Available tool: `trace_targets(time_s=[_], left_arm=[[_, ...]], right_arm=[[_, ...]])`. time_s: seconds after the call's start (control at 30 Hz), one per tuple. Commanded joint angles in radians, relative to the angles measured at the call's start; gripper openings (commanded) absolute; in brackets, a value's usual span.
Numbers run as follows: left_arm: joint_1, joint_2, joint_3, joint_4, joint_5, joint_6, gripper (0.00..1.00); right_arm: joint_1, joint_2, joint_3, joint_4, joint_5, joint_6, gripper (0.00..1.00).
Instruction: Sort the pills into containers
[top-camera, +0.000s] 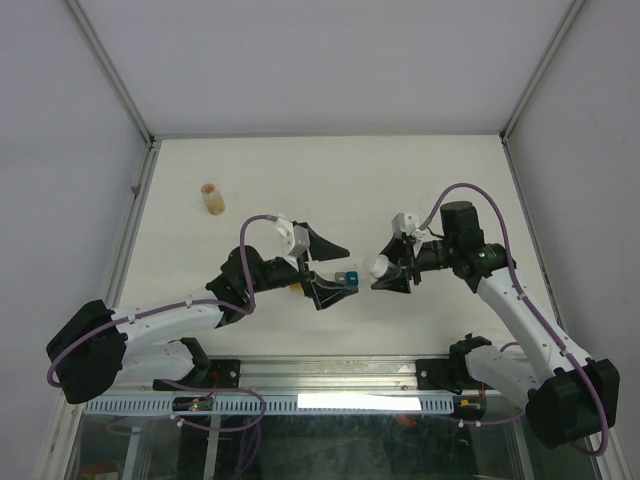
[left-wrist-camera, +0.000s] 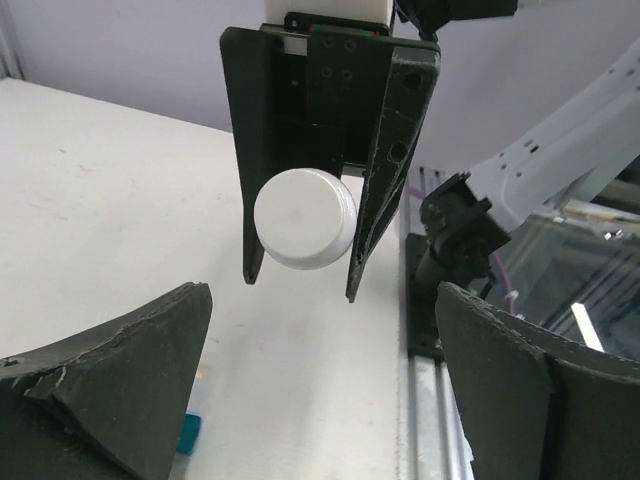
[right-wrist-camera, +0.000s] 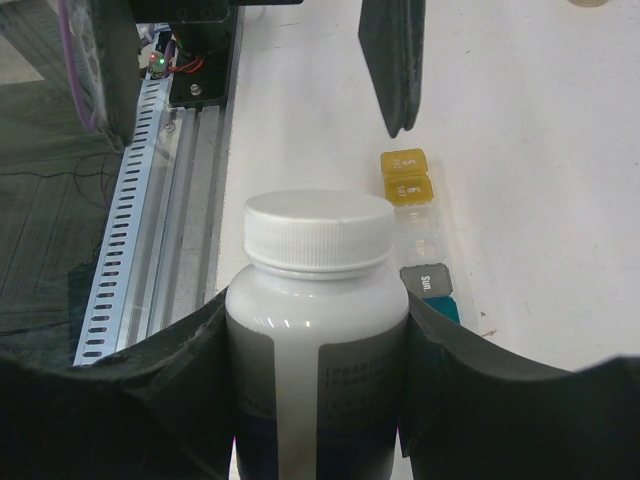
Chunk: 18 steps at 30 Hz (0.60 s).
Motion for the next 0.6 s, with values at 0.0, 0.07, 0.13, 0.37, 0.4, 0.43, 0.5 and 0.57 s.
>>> trace_targets(time_s=[0.0,0.07,0.13,0.37,0.4,0.43,0.5,0.57], left_arm=[[0.008,-0.033,-0.022,0.120,-0.099,-0.324,0.94],[0.000,-0.038,0.010,0.046,-0.120,-0.364,0.89],[-0.027,-0.056,0.053,-0.073,-0.198,-0.356,0.85],[-0.143,-0.043,0.216,-0.377,-0.439,-0.275,0.82],[-0.152,-0.032,0.238,-0.407,-0.456,-0.265,0.81],[-0.157,-0.018,0.255,-0.422,-0.460,-0.262,0.81],[-0.161,0.003,0.281,-0.430,-0.457,-0.253,0.80],[-0.161,0.024,0.304,-0.439,-0.453,-0.248,0.78]], right_arm=[[-0.004,-0.004,0.039,0.041,-0.021,-0.012,0.00],[-0.003,-0.005,0.039,0.041,-0.021,-0.012,0.00],[-0.004,-0.003,0.040,0.041,-0.021,-0.012,0.00],[-0.005,-0.003,0.039,0.041,-0.021,-0.012,0.00],[-0.006,-0.003,0.039,0.041,-0.021,-0.012,0.00],[-0.006,-0.003,0.039,0.041,-0.022,-0.012,0.00],[-0.006,-0.003,0.039,0.041,-0.022,-0.012,0.00],[-0.005,-0.003,0.040,0.041,-0.022,-0.012,0.00]])
